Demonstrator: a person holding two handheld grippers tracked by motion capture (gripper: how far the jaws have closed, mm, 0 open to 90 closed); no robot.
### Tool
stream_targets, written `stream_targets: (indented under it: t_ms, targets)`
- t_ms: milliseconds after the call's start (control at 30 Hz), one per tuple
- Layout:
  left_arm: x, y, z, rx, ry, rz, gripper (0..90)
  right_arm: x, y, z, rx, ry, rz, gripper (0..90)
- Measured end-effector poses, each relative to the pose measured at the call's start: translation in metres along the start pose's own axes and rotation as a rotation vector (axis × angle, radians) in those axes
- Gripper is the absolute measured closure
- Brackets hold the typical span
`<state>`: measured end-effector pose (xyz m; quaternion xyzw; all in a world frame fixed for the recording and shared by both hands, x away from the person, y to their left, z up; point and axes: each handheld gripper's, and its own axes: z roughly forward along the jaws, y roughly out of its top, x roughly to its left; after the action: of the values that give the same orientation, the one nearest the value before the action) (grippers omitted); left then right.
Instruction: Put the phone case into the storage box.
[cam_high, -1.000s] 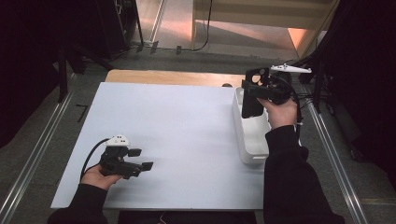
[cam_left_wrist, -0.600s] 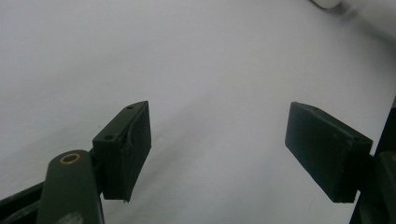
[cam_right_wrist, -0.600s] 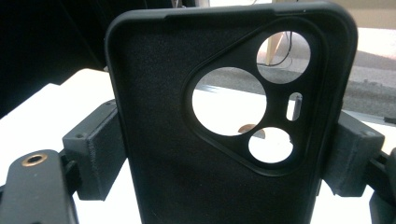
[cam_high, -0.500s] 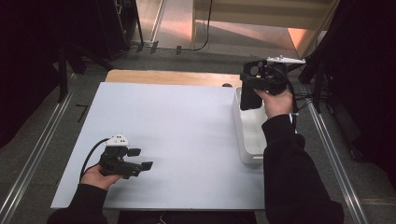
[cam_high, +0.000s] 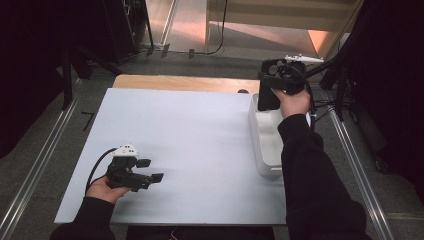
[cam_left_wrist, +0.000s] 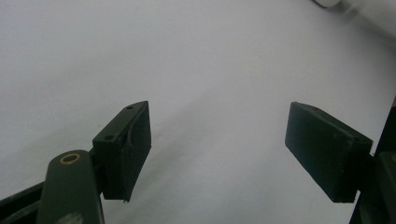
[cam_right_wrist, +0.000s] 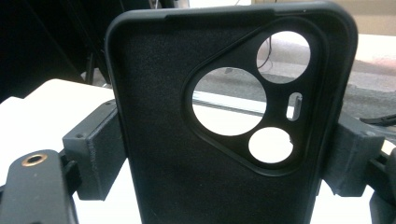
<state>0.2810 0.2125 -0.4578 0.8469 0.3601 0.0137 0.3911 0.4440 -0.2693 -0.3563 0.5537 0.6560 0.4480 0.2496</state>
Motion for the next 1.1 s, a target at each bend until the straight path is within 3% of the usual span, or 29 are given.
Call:
stream_targets:
  t_ms: [200,700,867,1100]
  targets:
    - [0.0,0.0,0.0,-0.004,-0.001,0.002,22.6,0.0,0.003,0.011,0.018,-0.016,0.003,13.0]
    - [0.0,0.0,0.001,-0.002,-0.004,0.002,22.6,-0.007,0.002,0.033,-0.004,-0.055,0.039,13.0]
    - [0.001,0.0,0.001,-0.004,-0.005,0.0,22.6,-0.01,0.0,0.039,-0.002,-0.07,0.027,13.0]
    - [0.0,0.0,0.001,0.0,-0.005,0.002,22.6,-0.012,-0.005,0.046,0.003,-0.06,0.028,12.9]
